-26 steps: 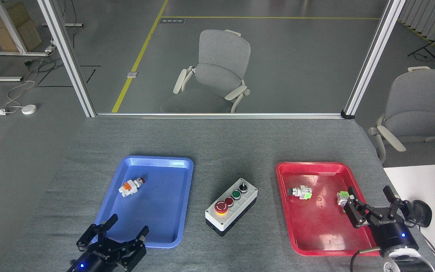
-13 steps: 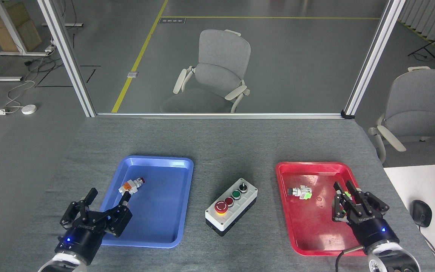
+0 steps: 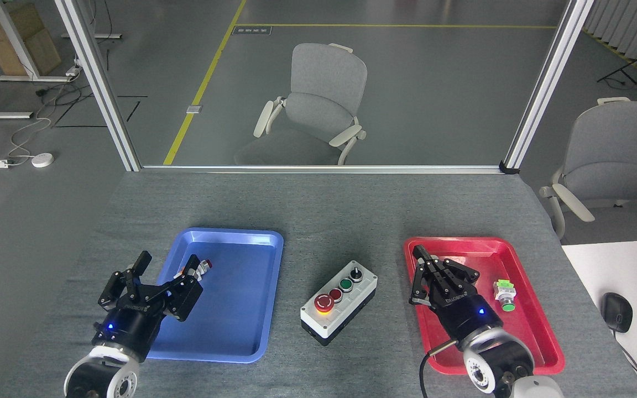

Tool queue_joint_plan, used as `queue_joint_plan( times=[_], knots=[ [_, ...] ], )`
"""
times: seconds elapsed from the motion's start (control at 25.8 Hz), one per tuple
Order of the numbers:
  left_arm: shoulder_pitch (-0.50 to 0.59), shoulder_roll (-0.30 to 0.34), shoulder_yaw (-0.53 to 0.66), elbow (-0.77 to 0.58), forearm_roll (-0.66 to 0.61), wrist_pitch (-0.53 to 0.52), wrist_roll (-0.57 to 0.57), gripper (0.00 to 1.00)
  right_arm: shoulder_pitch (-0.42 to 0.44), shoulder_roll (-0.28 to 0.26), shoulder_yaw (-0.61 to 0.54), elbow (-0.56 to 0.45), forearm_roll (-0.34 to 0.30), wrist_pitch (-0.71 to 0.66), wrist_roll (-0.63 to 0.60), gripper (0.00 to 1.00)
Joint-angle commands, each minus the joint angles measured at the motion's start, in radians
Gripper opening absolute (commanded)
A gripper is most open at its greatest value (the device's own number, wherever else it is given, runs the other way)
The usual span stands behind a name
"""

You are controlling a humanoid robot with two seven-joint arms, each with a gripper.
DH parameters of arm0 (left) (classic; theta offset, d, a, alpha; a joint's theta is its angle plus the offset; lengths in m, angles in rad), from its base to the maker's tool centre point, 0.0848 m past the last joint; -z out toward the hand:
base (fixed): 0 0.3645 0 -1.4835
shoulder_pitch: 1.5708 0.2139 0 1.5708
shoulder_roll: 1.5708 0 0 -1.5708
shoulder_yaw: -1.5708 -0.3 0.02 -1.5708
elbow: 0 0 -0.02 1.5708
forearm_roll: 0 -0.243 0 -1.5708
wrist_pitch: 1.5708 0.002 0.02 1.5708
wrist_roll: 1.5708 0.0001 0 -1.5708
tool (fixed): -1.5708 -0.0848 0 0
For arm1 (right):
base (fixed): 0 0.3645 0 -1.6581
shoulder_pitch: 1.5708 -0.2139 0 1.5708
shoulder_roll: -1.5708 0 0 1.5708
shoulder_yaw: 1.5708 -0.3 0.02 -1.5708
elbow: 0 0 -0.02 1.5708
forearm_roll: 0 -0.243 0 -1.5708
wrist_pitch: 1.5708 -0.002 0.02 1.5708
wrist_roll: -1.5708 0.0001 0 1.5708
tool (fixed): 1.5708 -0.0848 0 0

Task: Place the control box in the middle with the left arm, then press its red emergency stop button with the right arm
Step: 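Move the right gripper over the control box's red stop button, then press down on the red emergency stop button with the right gripper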

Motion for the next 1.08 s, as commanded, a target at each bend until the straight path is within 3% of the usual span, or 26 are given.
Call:
queue_joint_plan(
  times=[0.0,0.5,0.7,1.05],
  knots=[
    [0.003,-0.008,0.000,-0.002,0.001,-0.005,0.002,0.99,-0.034,0.046,0.056,-0.005,0.009,0.010,0.026,0.00],
    [0.042,-0.004,0.003,-0.002,0.002,-0.034,0.014,0.99,-0.057,0.184,0.264,0.026,0.155,0.206,0.109,0.00],
    [0.038,-0.011,0.005,-0.007,0.001,-0.070,0.015,0.99,-0.060,0.228,0.309,0.135,0.277,0.306,0.110,0.00],
    [0.106,-0.056,-0.012,-0.002,0.001,-0.076,0.014,0.99,-0.088,0.288,0.358,0.290,0.369,0.424,0.141,0.00]
  ],
)
